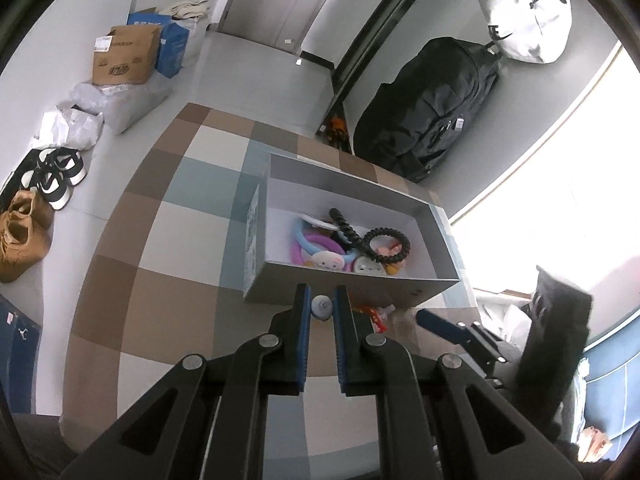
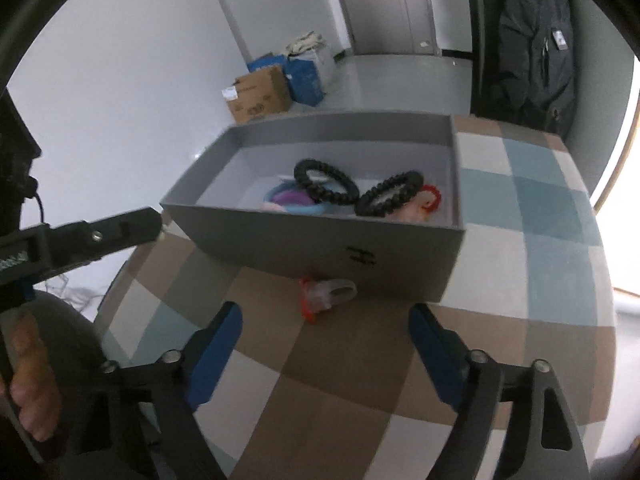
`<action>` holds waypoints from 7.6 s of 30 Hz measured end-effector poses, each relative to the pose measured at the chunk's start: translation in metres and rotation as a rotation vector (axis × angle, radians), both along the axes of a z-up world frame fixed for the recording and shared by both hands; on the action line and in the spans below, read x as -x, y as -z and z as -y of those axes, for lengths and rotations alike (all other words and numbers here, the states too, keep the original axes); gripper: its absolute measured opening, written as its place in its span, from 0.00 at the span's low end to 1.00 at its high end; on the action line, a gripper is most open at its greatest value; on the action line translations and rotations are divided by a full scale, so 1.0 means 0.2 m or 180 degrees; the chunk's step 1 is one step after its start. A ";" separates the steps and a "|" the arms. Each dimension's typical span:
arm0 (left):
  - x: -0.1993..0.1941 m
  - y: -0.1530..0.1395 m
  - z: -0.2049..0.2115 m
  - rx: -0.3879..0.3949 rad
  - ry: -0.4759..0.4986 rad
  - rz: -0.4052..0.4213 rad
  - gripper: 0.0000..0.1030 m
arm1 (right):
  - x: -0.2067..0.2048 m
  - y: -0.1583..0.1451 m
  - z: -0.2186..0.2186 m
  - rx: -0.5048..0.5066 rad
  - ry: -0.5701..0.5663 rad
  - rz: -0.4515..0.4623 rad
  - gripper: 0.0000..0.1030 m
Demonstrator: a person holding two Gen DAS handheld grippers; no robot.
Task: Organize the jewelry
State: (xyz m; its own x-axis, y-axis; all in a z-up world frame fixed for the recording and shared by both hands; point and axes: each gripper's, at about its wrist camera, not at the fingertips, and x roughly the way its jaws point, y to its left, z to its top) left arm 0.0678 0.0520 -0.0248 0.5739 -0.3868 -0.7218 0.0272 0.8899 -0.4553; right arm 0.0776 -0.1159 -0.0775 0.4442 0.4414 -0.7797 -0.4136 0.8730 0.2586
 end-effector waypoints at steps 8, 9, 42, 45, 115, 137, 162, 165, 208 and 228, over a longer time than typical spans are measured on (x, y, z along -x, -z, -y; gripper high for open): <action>-0.01 0.00 -0.03 0.0034 0.0023 0.0008 0.06 | -0.01 0.00 -0.07 0.0126 0.0026 0.0105 0.54; -0.02 0.00 -0.04 0.0045 0.0019 -0.0011 0.06 | -0.01 0.00 -0.07 0.0141 0.0036 0.0119 0.46; 0.01 -0.05 0.06 -0.0332 0.0091 0.0193 0.06 | 0.06 -0.16 -0.03 -0.0465 -0.0218 0.0192 0.29; 0.00 -0.06 0.06 -0.0280 0.0057 0.0222 0.07 | 0.06 -0.21 0.00 -0.0589 -0.0209 0.0291 0.29; -0.29 -0.08 0.10 0.0216 -0.0001 0.0333 0.64 | -0.31 -0.31 0.24 -0.1181 0.0176 0.0449 0.77; -0.16 -0.15 0.10 -0.0551 -0.0384 0.0575 0.79 | -0.15 -0.40 0.26 -0.0913 0.0194 0.0886 1.00; 0.09 -0.17 0.14 -0.0964 -0.0562 0.0697 0.80 | 0.11 -0.37 0.25 -0.0522 0.0124 0.0938 1.00; 0.10 -0.17 0.15 -0.0983 -0.0570 0.0716 0.80 | 0.12 -0.37 0.25 -0.0515 0.0129 0.0939 1.00; 0.10 -0.15 0.14 -0.1011 -0.0633 0.0691 0.80 | 0.10 -0.35 0.24 -0.0504 0.0139 0.0876 1.00; 0.09 -0.15 0.14 -0.0996 -0.0619 0.0678 0.80 | 0.10 -0.34 0.23 -0.0501 0.0138 0.0856 1.00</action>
